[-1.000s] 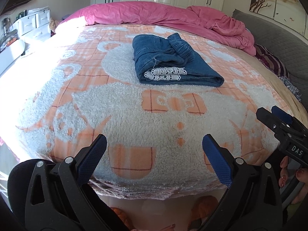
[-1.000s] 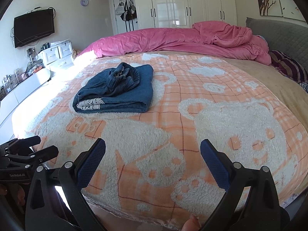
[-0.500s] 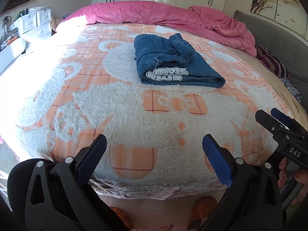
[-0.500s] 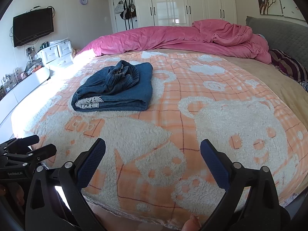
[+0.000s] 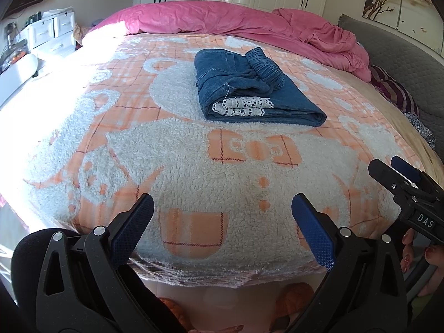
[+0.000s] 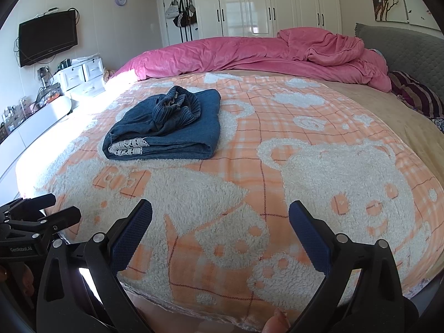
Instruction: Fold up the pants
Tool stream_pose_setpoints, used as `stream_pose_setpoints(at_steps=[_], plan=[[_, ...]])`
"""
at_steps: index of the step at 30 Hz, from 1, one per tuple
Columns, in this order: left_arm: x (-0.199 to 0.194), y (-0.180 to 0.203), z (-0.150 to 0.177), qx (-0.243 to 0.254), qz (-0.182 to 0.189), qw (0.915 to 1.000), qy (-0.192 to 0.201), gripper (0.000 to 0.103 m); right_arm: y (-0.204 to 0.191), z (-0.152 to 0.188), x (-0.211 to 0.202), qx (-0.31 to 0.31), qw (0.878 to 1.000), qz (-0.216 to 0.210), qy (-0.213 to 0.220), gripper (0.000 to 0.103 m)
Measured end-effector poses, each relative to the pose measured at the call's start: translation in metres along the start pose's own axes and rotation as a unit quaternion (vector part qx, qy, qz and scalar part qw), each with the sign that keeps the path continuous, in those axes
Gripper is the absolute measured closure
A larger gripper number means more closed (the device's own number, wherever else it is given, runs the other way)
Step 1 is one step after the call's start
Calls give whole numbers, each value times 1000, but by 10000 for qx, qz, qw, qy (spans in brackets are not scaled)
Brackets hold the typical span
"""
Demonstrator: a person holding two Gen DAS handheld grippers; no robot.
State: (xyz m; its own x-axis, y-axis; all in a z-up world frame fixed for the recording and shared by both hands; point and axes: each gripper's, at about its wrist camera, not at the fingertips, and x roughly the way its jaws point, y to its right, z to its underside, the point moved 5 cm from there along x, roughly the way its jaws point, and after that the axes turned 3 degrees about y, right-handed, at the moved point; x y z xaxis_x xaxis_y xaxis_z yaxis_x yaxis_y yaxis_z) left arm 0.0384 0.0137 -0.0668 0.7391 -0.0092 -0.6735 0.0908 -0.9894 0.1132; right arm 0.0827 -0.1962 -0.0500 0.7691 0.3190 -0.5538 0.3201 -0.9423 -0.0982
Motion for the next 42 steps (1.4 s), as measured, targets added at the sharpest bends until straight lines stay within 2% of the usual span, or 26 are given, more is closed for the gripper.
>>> stream_pose_setpoints(at_steps=[15, 42], plan=[[2, -1, 2, -28, -135, 9999, -26, 10, 0, 1, 1, -22, 10000, 0, -12, 5], [3, -2, 1, -47, -127, 9999, -82, 10, 2, 1, 2, -8, 10000, 37, -13, 5]])
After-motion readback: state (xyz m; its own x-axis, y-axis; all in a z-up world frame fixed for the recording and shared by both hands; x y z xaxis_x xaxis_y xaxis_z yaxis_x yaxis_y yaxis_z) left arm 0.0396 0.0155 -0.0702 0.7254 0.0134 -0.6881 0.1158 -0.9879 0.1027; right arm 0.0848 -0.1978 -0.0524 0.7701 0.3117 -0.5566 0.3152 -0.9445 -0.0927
